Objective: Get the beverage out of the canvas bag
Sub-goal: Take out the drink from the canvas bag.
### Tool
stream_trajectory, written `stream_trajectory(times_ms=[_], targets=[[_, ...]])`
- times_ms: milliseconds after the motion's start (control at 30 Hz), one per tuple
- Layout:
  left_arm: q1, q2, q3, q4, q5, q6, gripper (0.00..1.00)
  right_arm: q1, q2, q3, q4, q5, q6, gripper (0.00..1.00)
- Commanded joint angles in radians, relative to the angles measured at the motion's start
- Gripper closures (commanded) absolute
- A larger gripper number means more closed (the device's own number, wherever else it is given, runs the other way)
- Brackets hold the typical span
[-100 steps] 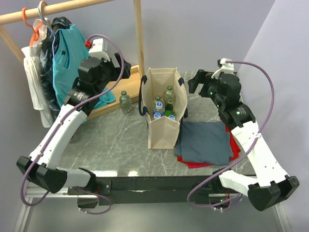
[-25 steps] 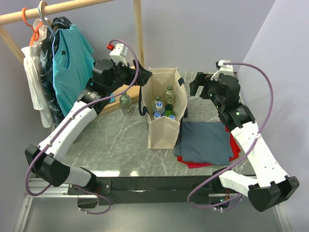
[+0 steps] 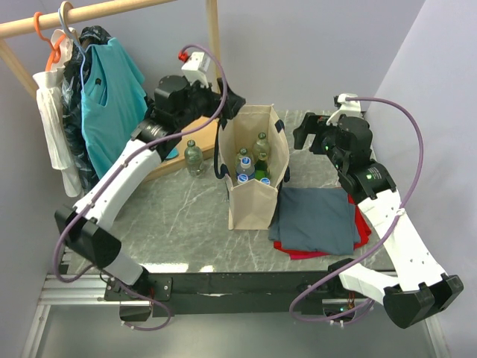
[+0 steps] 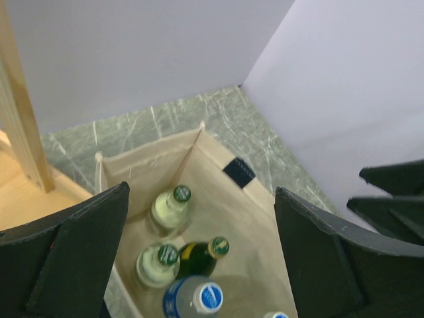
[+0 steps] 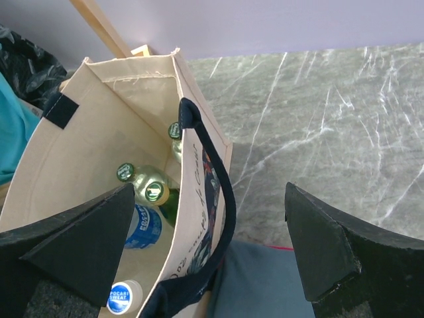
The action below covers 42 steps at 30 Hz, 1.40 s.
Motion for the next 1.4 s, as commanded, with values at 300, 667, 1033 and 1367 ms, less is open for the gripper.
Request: stream_trajectory(times_ms=[300, 667, 1033, 1367], targets=[[-0.119, 0.24, 0.34, -0.244, -0.034, 0.151, 0.04, 0.003, -0.026, 0.024, 0.011, -0.01, -0.019, 0.0], [-0.133, 0.366, 0.385, -0.298, -0.063, 0.154, 0.04, 0.003, -0.011, 0.024, 0.025, -0.016, -0.024, 0.0], [-0.136, 0.484, 0.436, -0.33, -0.045, 0.152, 0.01, 0.004, 0.007, 0.032, 0.019, 0.004, -0.033, 0.0], [-0.139, 0.554, 0.456, -0.335, -0.072, 0.148, 0.01, 0.004, 0.023, 0.042, 0.011, 0.013, -0.036, 0.0]])
